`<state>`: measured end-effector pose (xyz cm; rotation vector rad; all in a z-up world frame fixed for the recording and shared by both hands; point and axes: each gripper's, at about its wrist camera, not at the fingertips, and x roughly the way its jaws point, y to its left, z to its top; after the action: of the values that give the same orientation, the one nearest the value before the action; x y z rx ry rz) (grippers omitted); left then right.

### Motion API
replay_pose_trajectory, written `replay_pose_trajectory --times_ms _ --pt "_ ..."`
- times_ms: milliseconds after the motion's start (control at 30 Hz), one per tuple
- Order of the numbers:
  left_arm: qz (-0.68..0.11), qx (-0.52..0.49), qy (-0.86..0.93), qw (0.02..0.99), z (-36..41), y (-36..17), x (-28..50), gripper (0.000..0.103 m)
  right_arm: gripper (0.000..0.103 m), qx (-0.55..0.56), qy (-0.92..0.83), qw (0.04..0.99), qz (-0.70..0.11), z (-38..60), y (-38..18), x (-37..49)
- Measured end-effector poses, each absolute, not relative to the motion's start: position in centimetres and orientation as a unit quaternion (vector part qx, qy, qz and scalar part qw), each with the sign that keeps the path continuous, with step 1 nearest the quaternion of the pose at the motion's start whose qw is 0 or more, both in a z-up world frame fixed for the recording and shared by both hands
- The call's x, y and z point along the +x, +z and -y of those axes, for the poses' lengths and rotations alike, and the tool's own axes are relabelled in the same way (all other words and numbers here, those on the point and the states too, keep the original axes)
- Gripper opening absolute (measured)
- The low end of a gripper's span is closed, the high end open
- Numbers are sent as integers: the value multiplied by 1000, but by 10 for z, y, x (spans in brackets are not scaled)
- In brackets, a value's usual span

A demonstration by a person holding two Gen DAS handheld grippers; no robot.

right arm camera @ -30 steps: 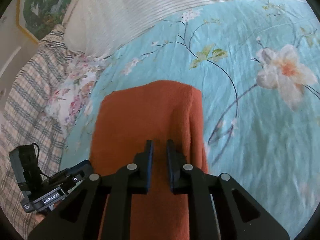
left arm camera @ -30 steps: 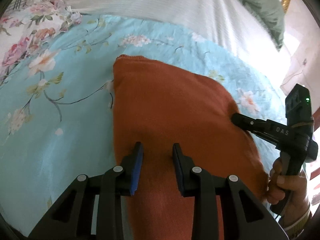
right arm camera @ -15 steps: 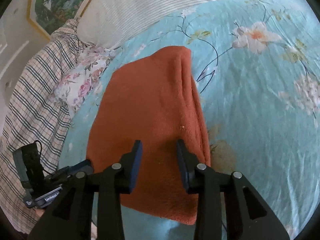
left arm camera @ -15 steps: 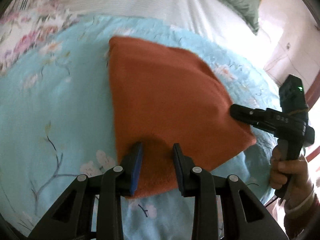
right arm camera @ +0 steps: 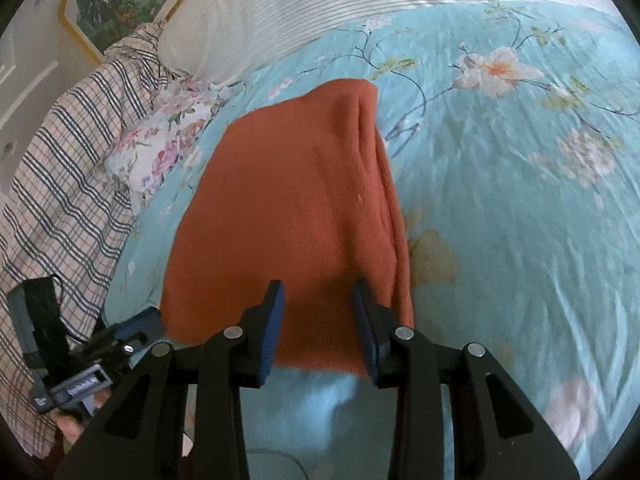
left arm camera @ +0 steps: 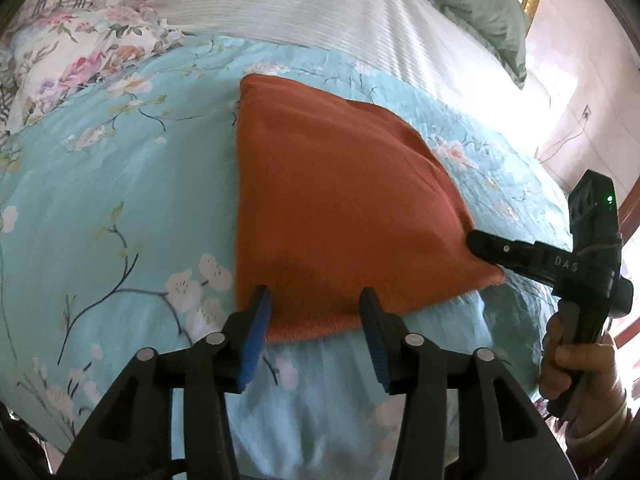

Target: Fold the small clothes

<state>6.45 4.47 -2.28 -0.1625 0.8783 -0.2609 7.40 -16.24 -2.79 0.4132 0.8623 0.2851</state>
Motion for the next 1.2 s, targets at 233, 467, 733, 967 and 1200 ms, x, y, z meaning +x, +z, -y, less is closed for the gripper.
replay_pose_trajectory --times_ms 233,467,733,967,1200 --pt "-428 -83 -90 895 -56 -17 44 66 40 185 118 885 -410 166 -20 42" --pt "-443 -46 -47 894 -60 -20 30 78 54 149 104 894 -409 158 -12 23" --pt "-452 -20 -16 892 -62 -25 25 84 75 104 95 899 -415 144 -11 7" --pt "-422 23 0 906 -56 -8 20 84 79 78 102 899 -418 140 0 -6" --pt "-368 69 -3 927 -51 41 16 87 99 59 118 915 -380 141 41 -16"
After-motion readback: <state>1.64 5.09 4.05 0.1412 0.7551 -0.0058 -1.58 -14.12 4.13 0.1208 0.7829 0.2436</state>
